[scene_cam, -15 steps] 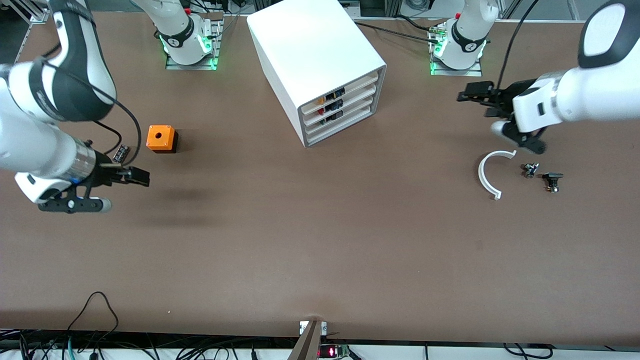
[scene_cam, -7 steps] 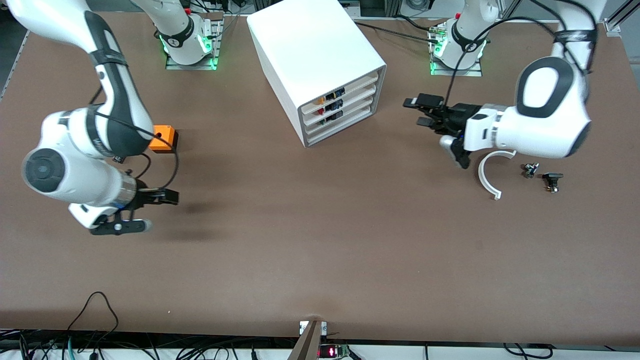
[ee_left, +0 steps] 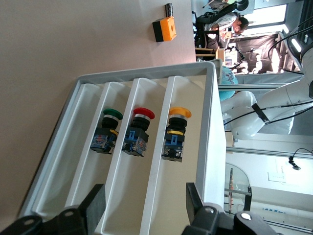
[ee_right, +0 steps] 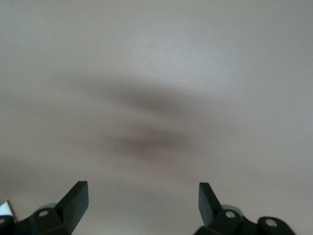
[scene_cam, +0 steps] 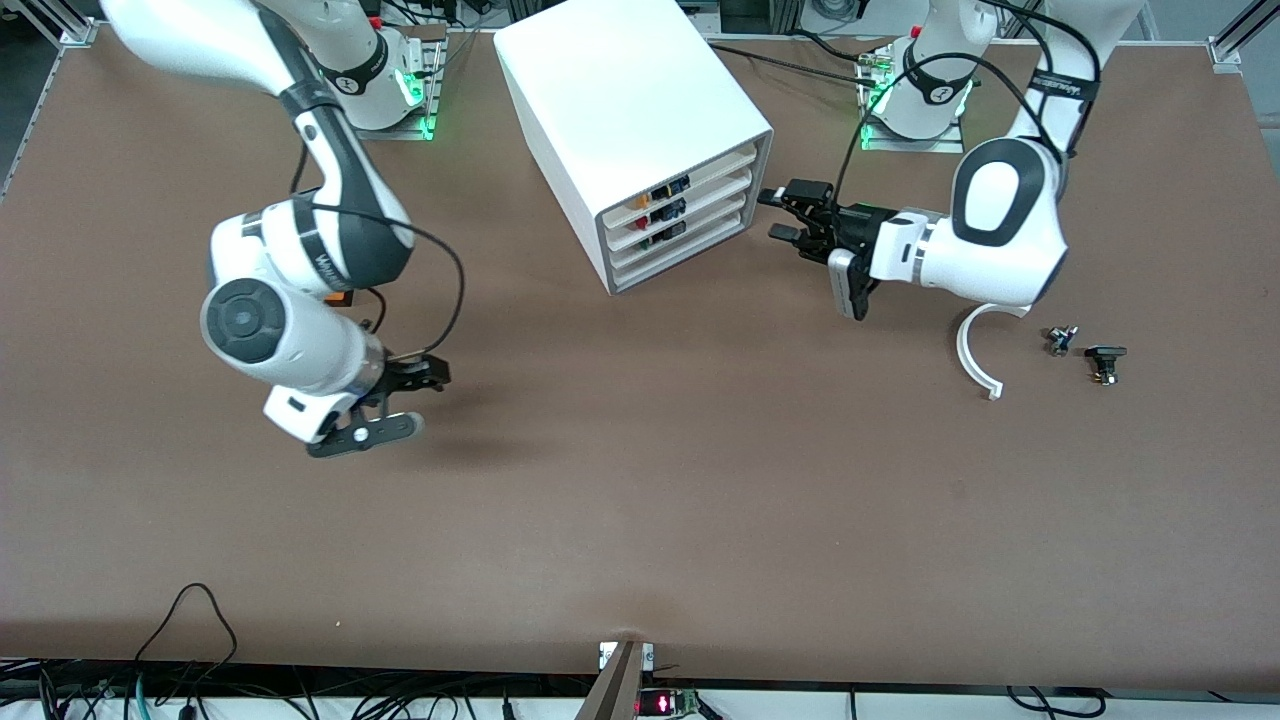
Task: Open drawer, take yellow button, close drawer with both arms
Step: 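Pull the drawer open with the left gripper while the right gripper approaches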
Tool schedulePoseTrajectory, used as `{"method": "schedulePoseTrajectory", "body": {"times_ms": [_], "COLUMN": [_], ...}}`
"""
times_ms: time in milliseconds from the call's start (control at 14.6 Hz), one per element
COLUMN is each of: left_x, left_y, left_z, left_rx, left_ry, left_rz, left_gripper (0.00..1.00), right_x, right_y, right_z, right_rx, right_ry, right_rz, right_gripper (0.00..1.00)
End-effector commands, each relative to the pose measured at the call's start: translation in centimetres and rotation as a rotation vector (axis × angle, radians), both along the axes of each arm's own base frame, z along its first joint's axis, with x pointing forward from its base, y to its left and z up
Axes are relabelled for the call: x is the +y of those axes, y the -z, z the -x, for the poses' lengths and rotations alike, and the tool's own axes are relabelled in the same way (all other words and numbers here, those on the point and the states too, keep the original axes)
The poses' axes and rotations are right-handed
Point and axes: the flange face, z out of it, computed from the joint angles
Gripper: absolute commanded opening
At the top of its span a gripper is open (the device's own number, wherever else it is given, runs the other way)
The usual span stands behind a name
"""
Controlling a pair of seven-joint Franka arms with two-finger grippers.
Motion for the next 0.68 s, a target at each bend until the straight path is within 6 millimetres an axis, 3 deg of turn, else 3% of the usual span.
{"method": "schedulePoseTrajectory", "body": {"times_ms": [0, 68, 205, 615], "left_x": [-2.0, -2.2, -2.9, -4.8], "left_y": [1.5, 2.0, 2.7, 4.3], "left_z": [3.3, 3.6, 4.1, 6.4], "left_rx": [-0.013, -0.026, -0.025, -0.007], "left_ry": [-0.006, 0.009, 0.033, 0.027], "left_rz": [0.072, 0.084, 0.095, 0.072], "left_gripper": [0.60, 0.54, 0.51, 0.53], "right_x": [3.9, 6.0, 9.8, 17.2], "right_y": [-0.2, -0.4, -0.9, -1.8], "right_z": [0.7, 1.6, 3.1, 6.2], "right_rx": [-0.033, -0.041, -0.057, -0.084], "right_ry": [-0.072, -0.105, -0.146, 0.071], "right_rz": [0.000, 0.000, 0.002, -0.011], "right_gripper": [1.00, 1.00, 1.00, 1.00]}}
